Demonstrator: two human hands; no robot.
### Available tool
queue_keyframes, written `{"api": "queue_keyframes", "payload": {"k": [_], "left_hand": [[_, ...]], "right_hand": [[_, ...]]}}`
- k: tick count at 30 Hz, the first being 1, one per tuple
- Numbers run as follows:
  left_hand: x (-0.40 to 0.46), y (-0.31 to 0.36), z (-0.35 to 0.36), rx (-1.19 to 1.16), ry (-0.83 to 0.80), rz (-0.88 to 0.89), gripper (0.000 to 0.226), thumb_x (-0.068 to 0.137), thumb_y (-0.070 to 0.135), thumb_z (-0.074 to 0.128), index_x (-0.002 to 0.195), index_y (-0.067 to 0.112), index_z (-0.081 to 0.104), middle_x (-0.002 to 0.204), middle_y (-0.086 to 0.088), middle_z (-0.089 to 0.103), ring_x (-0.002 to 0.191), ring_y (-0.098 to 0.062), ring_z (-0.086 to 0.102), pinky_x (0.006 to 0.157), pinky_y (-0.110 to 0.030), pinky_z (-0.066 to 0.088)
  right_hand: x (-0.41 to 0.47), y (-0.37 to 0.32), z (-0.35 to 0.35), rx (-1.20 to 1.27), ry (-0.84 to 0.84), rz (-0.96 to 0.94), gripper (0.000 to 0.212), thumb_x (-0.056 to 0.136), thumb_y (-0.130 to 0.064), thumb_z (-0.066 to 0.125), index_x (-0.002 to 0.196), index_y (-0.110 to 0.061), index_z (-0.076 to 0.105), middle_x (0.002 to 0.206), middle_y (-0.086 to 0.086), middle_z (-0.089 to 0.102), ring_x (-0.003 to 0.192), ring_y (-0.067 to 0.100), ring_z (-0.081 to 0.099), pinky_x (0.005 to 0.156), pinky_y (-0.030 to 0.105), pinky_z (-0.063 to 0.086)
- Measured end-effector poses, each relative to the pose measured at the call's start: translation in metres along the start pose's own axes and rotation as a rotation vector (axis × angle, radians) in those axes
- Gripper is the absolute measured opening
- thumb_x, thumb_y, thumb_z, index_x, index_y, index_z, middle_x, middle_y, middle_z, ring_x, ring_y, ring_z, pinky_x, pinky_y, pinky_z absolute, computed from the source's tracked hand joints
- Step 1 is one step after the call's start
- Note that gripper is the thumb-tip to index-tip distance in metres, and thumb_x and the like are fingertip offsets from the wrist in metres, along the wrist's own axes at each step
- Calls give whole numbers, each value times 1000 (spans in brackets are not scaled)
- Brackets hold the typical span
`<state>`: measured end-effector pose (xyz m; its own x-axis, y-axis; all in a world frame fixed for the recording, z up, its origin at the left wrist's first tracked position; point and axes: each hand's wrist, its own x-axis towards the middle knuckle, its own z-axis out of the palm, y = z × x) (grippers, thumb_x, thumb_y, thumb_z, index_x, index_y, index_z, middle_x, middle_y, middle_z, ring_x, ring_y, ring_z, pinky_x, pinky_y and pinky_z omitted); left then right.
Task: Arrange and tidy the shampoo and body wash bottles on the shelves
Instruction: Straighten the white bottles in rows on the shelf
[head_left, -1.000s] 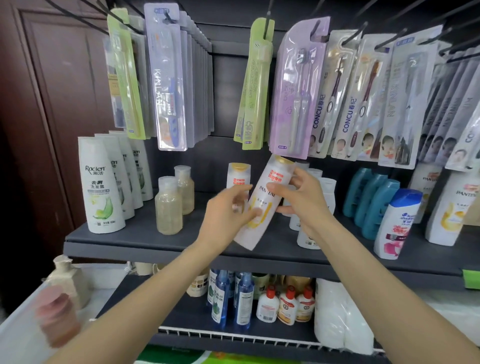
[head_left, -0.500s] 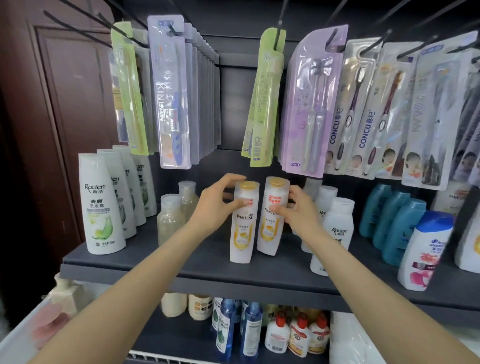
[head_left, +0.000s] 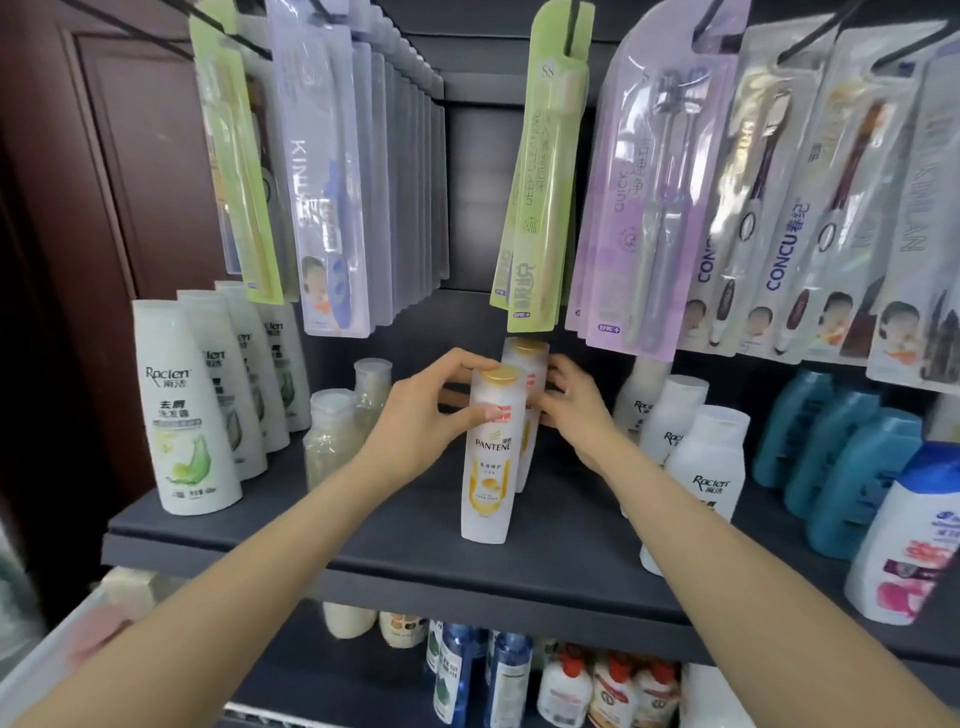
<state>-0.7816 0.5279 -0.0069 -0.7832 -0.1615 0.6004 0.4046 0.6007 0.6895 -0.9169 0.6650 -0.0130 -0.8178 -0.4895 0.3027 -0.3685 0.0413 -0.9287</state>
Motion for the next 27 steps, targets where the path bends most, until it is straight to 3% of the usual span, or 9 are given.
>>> {"api": "queue_keyframes", "payload": {"k": [3,8,16,21,24,27], "left_hand": [[-2,-1,1,5,14,-3,35,80,23,72,110,31,58,107,9,66,101,-7,62,89,-34,52],[-2,-1,2,19,21,-12,37,80,24,72,114,29,57,108,7,66,100,-8,63,89,-35,52],[-6,1,5,34,42,-6,37,83,21,69,118,26,56,111,9,64,102,-6,61,90,-31,52],[-7,6,6,41,46,-18,39,84,17,68,119,26,55,110,7,64,102,-5,61,92,-30,51],[-12,11,8,24,75,-77,46,84,17,68,124,31,49,108,8,64,99,-6,62,90,-28,51],[-17,19,10,19,133,-117,49,84,21,68,128,28,47,109,7,62,100,-6,61,87,-22,51]], "right_hand": [[6,0,2,18,-35,6,40,86,-2,64,122,-14,50,120,9,63,107,21,63,88,40,54],[15,3,6,28,-45,12,42,87,-4,62,125,-18,51,125,9,61,114,24,60,95,50,50],[17,5,9,-4,-51,31,48,86,-7,65,130,-18,50,130,7,59,118,23,58,98,51,48],[1,-1,5,-75,63,12,59,86,-14,67,140,-12,43,133,7,56,121,21,55,99,38,48],[-14,-3,2,-95,87,-6,52,86,-16,68,134,-15,49,131,4,57,117,19,56,98,37,48],[-30,-7,-4,-112,117,-35,32,88,-13,64,119,-18,60,118,3,62,100,14,59,91,35,52]]}}
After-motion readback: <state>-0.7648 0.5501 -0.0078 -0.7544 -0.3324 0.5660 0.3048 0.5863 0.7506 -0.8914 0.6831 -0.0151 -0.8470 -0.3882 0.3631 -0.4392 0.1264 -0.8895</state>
